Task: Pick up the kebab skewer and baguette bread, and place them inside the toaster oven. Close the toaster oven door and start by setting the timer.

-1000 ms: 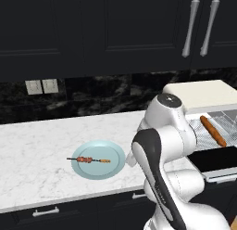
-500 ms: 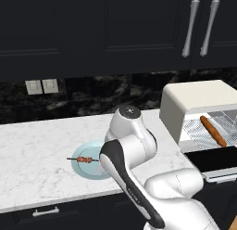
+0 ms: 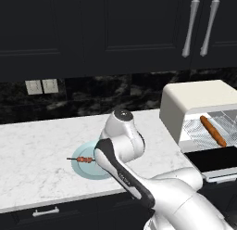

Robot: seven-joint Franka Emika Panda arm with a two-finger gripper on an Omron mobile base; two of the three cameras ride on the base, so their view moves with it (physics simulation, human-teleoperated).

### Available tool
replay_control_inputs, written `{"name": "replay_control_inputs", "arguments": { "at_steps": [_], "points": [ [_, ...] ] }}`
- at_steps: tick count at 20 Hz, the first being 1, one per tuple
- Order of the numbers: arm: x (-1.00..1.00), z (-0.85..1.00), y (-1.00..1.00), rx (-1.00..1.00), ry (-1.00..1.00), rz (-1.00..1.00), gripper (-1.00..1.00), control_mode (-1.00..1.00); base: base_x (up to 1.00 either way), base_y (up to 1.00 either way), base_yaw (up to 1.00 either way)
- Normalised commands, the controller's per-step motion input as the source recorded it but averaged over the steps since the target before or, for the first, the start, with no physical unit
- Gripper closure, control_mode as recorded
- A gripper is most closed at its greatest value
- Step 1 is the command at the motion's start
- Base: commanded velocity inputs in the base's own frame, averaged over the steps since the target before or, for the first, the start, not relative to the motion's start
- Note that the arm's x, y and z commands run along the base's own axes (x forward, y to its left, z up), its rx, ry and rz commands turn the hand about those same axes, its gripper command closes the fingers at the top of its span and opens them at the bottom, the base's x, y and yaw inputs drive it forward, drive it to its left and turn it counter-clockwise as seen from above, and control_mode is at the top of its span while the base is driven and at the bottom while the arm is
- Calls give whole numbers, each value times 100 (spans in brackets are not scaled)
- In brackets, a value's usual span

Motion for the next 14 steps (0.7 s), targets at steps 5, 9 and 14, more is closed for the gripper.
{"name": "replay_control_inputs", "arguments": {
  "at_steps": [5, 9, 14],
  "points": [
    [33, -20, 52, -13, 0, 7, -100, -100, 0, 0, 0],
    [21, -24, 52, -18, 0, 0, -100, -100, 0, 0, 0],
    [18, -12, 12, -15, 0, 0, -100, -100, 0, 0, 0]
  ]
}}
